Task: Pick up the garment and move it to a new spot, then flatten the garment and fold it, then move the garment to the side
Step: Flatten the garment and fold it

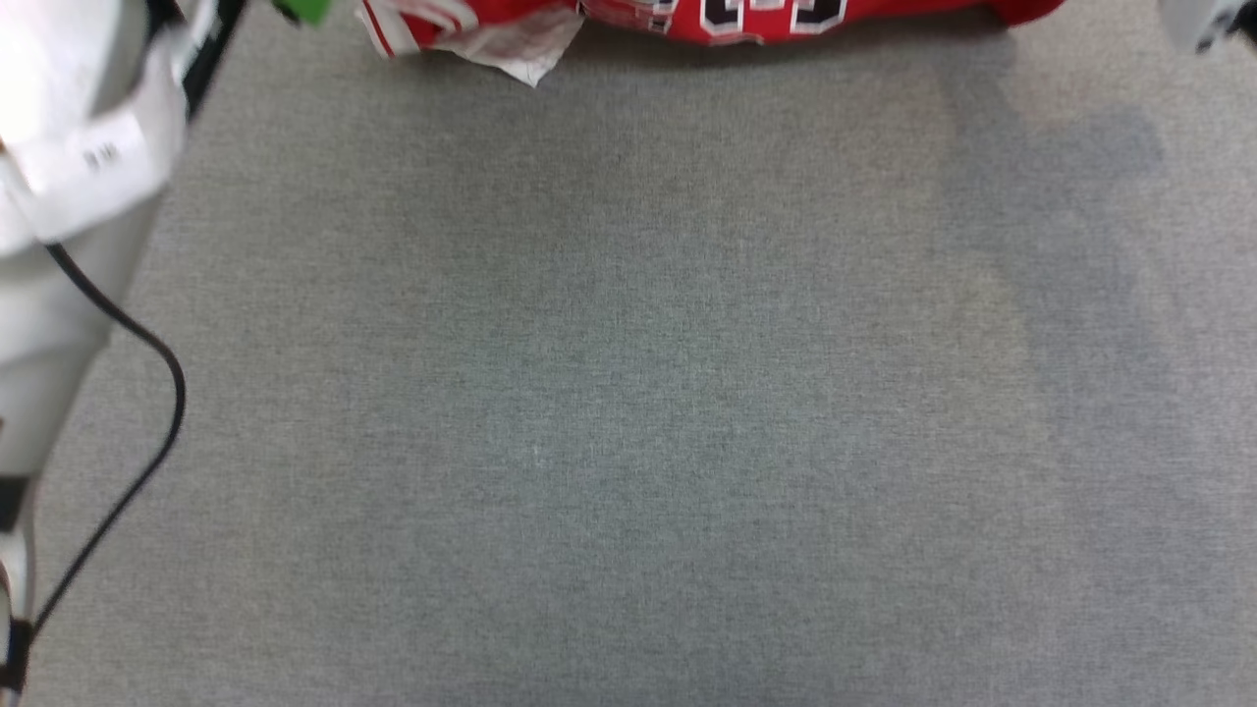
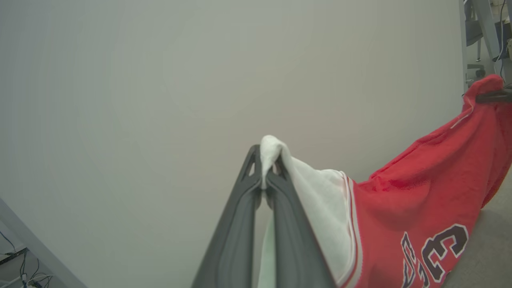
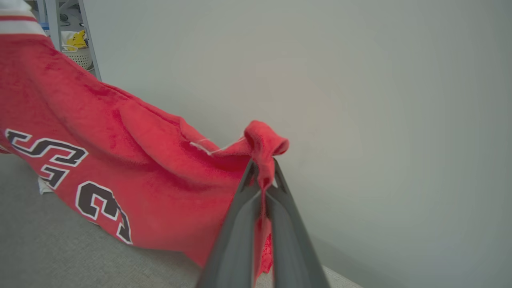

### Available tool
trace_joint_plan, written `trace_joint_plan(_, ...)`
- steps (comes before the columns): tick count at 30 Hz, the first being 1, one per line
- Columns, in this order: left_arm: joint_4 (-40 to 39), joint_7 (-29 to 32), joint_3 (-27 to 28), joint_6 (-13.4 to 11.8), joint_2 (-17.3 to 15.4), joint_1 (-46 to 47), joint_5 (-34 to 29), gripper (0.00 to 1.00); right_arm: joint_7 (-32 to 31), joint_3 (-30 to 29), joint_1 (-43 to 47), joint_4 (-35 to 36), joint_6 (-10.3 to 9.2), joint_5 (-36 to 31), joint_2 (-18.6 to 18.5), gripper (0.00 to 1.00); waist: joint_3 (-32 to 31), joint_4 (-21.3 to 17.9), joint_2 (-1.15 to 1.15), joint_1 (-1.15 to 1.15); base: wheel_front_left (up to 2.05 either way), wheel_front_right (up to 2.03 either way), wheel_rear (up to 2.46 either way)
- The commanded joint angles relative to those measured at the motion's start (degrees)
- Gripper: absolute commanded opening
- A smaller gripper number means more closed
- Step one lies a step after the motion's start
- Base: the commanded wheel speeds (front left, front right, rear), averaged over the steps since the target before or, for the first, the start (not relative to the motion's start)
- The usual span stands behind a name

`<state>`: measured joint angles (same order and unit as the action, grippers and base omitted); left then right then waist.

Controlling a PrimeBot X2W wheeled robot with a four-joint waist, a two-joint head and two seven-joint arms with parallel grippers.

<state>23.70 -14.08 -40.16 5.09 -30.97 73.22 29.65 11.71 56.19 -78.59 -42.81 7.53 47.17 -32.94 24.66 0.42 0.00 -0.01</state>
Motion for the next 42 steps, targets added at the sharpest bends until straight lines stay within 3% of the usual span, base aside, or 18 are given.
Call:
trace_joint_plan(1,-0.92,-0.07,-0.19,-0.86,-0.67,-2.93,0.62,0.00,0.68,0.63,2.73,0.69,-0.04,0.96,-0.63,0.00,-3.61,0.37,0.00,0.01,0.00,0.00,0.00)
trace_joint_plan(19,-12.33,-0.77,-0.39,-10.03,-6.47,-45.56,10.97,0.00,2.82,5.94,30.06,7.63,-0.04,6.13,-4.23,0.00,-15.08,0.59,0.00,0.01,0.00,0.00,0.00)
trace_joint_plan(32,-15.58,-0.43,-3.32,-11.16,-6.41,-67.19,16.52,0.00,3.27,-0.12,50.98,11.62,-0.04,5.46,-7.01,0.00,-22.49,1.52,0.00,0.01,0.00,0.00,0.00)
trace_joint_plan(42,-16.49,0.15,-5.34,-13.29,-6.62,-77.22,19.79,0.00,3.28,-6.75,66.55,14.56,-0.04,2.99,-7.43,0.00,-25.94,1.44,0.00,0.01,0.00,0.00,0.00)
